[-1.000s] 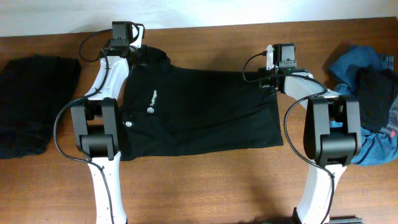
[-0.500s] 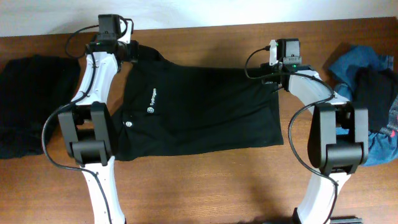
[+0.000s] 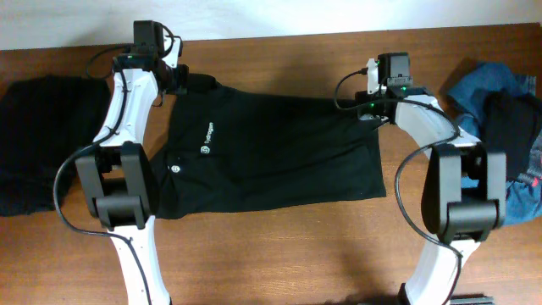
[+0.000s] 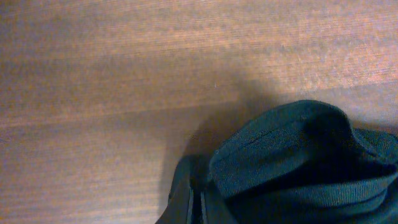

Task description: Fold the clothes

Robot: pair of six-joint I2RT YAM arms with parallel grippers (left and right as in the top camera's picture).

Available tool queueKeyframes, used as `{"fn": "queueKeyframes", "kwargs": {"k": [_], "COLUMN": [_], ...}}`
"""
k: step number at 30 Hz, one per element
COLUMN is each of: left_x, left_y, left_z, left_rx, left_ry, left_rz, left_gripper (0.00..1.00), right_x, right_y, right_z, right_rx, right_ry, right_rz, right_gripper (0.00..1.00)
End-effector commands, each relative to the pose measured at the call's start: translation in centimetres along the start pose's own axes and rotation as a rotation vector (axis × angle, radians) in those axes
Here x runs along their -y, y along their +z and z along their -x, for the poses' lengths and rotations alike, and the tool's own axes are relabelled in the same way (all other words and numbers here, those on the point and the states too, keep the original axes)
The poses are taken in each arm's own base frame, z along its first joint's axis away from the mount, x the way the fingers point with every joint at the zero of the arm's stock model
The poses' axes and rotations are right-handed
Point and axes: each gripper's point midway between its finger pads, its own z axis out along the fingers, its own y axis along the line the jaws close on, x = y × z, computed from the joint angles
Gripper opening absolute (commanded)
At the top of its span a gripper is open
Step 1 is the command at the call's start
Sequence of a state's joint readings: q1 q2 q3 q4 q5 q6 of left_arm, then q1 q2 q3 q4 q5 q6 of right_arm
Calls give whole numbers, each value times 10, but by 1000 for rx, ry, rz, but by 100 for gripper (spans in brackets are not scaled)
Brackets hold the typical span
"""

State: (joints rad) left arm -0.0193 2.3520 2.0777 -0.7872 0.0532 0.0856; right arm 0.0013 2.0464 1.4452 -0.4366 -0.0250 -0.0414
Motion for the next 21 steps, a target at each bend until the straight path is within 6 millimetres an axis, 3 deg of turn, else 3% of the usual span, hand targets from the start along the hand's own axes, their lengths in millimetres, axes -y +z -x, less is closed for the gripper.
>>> {"fn": "queueKeyframes", "kwargs": {"k": [1, 4, 9, 17, 21], "left_x": [-5, -4, -5, -26, -13], "left_y": [-38, -43, -50, -75, -88], "left_z": [19, 10, -2, -24, -27], "left_rx": [58, 22, -28, -107, -114], "left_ry": [-6, -9, -16, -95, -114], "left_rz": [7, 4, 1, 5, -97], "left_gripper": [0, 0, 0, 0, 0], "right_x": [0, -3, -28, -50, -49], "right_y": [-37, -44, -46, -46, -46], "right_z": [23, 20, 12, 11, 9], "right_rx": [70, 55, 28, 30, 22], "right_ry": [-17, -23, -102, -233, -229], "right_rz": [-2, 11, 111, 119, 118], "right_gripper": [4, 4, 4, 4, 4]}}
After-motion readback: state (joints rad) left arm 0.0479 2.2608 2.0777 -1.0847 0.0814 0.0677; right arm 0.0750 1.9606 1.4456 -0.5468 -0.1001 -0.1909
